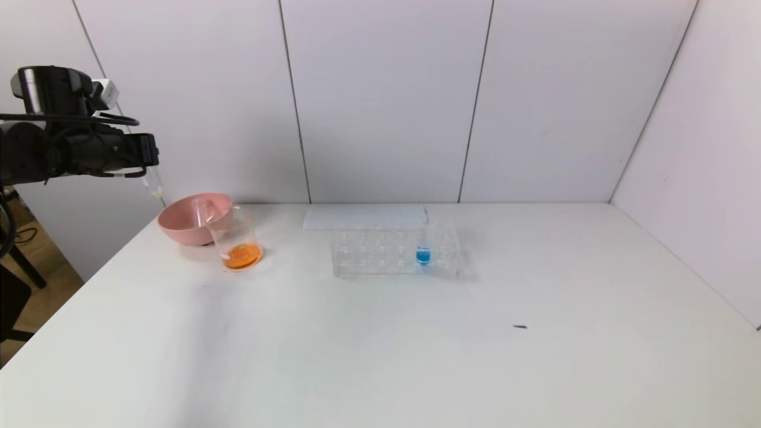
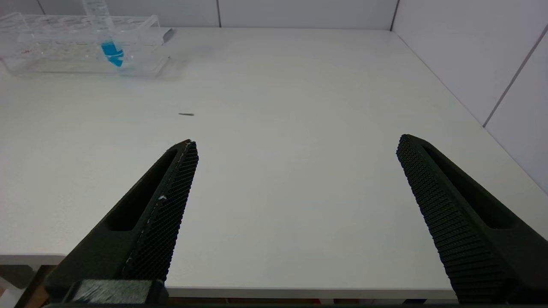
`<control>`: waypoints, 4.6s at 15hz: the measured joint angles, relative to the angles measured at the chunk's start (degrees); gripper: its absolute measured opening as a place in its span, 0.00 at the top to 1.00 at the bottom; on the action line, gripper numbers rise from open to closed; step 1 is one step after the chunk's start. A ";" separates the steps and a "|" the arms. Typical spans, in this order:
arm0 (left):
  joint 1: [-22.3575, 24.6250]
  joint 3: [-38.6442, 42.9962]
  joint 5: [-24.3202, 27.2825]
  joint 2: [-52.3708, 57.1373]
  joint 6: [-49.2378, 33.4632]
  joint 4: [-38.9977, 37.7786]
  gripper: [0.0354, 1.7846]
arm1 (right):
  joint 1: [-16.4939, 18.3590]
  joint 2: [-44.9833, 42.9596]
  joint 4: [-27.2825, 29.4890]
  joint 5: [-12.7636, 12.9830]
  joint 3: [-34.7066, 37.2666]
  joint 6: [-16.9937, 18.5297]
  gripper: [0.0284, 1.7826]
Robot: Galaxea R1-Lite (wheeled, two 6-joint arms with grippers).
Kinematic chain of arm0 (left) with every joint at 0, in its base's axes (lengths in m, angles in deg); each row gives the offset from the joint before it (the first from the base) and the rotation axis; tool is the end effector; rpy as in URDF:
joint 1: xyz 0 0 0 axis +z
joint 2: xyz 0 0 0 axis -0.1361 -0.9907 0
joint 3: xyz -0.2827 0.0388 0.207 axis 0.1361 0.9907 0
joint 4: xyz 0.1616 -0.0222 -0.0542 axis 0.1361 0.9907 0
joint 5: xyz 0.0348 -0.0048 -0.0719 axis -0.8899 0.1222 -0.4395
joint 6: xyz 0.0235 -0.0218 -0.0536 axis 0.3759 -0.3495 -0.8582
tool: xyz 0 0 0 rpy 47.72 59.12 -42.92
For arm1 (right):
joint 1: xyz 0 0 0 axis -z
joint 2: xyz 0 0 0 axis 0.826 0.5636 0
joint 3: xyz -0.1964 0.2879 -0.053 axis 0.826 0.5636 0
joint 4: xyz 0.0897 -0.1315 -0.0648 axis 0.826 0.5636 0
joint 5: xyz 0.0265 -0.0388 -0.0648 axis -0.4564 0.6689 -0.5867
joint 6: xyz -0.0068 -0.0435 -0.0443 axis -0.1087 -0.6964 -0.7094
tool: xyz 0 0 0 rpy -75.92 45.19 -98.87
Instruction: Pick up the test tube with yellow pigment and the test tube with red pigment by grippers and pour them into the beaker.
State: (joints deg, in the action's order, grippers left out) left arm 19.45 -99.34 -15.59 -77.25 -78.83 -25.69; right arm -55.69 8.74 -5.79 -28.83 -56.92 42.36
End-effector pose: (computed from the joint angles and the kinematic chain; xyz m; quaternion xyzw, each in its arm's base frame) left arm 0.4384 0.0884 0.2955 -0.0163 0.1395 0.0867 0.9863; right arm -0.0556 0.0000 0.0758 0.0008 0.0009 0.0000 1.0000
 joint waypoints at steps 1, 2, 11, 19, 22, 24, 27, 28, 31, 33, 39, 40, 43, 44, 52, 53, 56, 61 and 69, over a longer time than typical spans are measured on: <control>0.02 0.27 0.05 -0.52 0.23 -0.72 0.76 | 0.00 0.00 0.00 0.00 0.00 0.00 0.05; -0.02 0.38 0.05 -1.05 0.27 -0.89 0.76 | 0.00 0.00 0.00 0.00 0.00 0.00 0.05; 0.11 0.18 2.54 -5.24 0.23 -2.56 0.76 | 0.00 0.00 0.00 0.00 0.00 0.00 0.05; 0.07 -0.80 8.42 -8.07 0.10 -2.32 0.76 | 0.00 0.00 -0.02 0.00 0.00 0.00 0.05; -0.02 -1.35 10.85 -9.34 0.02 -1.96 0.76 | 0.00 0.00 0.00 0.00 0.00 -0.02 0.05; 0.05 -1.61 11.24 -10.01 0.02 -1.90 0.76 | 0.00 0.00 0.00 0.00 0.02 -0.02 0.05; 0.00 -2.02 13.01 -11.35 0.02 -1.63 0.76 | 0.00 0.00 0.00 0.00 0.02 -0.02 0.05; 0.00 -2.21 13.41 -11.87 0.02 -1.55 0.76 | 0.00 0.00 0.00 0.00 0.02 -0.02 0.05; 0.05 -2.46 14.63 -13.29 0.07 -1.18 0.76 | 0.00 0.00 0.00 0.00 0.02 0.00 0.05; 0.07 -2.49 15.20 -13.84 0.13 -1.19 0.76 | 0.00 0.00 0.00 0.00 0.02 0.00 0.05; 0.13 -2.55 15.43 -14.45 0.13 -1.19 0.67 | 0.00 0.00 0.00 0.00 0.00 -0.02 0.05; 0.13 -2.60 15.42 -14.49 0.10 -1.19 0.61 | 0.00 0.00 0.00 0.00 0.00 0.00 0.05; 0.11 -2.60 15.40 -14.49 0.12 -1.19 0.34 | 0.00 0.00 0.00 0.00 0.00 0.00 0.05; 0.11 -2.57 15.37 -14.47 0.12 -1.22 0.25 | 0.00 0.00 0.00 0.00 0.00 0.00 0.05; 0.07 -1.17 15.09 -11.24 0.49 -1.29 0.01 | 0.00 0.00 0.00 0.00 0.00 0.00 0.05; 0.07 -0.45 15.09 -9.90 0.35 -1.29 0.01 | 0.00 0.00 0.00 0.00 0.00 0.00 0.05; 0.09 2.45 14.63 -5.90 0.12 -3.34 0.01 | 0.00 0.00 0.00 0.00 0.00 0.00 0.05; 0.52 5.67 14.58 -0.96 -0.02 -6.53 0.01 | 0.00 0.00 0.00 0.00 0.00 0.00 0.05; -0.61 17.83 14.80 12.43 0.76 -7.00 0.01 | 0.00 0.00 0.00 0.00 0.00 0.00 0.05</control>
State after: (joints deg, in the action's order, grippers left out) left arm 18.84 -81.51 -0.79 -64.81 -78.08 -32.69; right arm -55.69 8.74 -5.79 -28.83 -56.92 42.36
